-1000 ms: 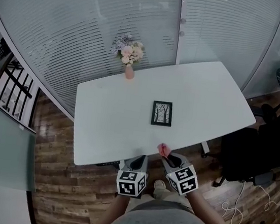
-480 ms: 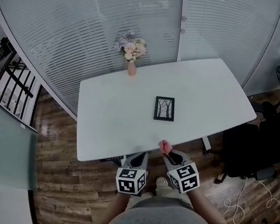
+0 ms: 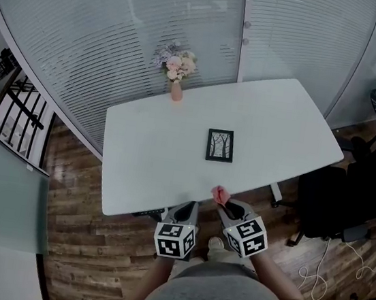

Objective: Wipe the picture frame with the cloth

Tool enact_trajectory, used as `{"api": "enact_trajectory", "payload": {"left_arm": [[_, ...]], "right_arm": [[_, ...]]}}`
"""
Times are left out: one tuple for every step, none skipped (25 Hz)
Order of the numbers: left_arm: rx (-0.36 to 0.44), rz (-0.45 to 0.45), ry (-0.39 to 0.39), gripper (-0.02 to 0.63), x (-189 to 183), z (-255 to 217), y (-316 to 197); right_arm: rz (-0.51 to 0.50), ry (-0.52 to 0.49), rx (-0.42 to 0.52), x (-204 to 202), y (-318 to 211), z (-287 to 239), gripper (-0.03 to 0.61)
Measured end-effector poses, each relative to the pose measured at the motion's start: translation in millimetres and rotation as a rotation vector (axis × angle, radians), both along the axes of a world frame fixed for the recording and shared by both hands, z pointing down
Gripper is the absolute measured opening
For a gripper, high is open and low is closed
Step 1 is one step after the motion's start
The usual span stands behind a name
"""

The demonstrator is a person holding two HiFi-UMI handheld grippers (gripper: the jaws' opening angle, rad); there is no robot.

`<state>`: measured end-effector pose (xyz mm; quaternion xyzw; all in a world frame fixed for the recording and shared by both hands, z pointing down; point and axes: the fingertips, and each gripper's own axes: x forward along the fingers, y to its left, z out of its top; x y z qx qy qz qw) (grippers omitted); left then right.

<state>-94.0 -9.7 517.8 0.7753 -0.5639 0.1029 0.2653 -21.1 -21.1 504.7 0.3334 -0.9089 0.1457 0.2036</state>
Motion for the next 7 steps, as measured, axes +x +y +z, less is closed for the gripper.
{"api": "enact_trajectory", "payload": {"left_arm": [[0.0,0.001,0.0,0.002,1.1,-0.4,-0.8],[0.001,0.001,0.0,0.002,2.3,-0.8,-1.7],[0.001,0.001,0.001,0.002,3.4,-1.3,-2.7],[0.002,0.002,0.003,0.002,4.5,-1.6,-3.9],[0.002,0.002,0.005,0.002,5.4,-2.0,-5.2],[0.002,0.003,0.006,0.002,6.3,-2.3,-6.5],[0.003,0.004,0.007,0.002,7.1,-2.6,-7.9]], "right_arm": [[0.001,0.0,0.001,1.3,-1.1,-0.5,0.041],[0.002,-0.001,0.002,2.6,-2.3,-0.9,0.041],[0.003,-0.001,0.003,3.6,-3.5,-1.2,0.041],[0.003,-0.002,0.004,4.4,-4.8,-1.5,0.041],[0.003,-0.003,0.004,5.0,-6.2,-1.9,0.041],[0.003,-0.004,0.005,5.4,-7.5,-2.4,0.041],[0.004,-0.005,0.006,5.8,-9.0,-2.8,0.041]]}}
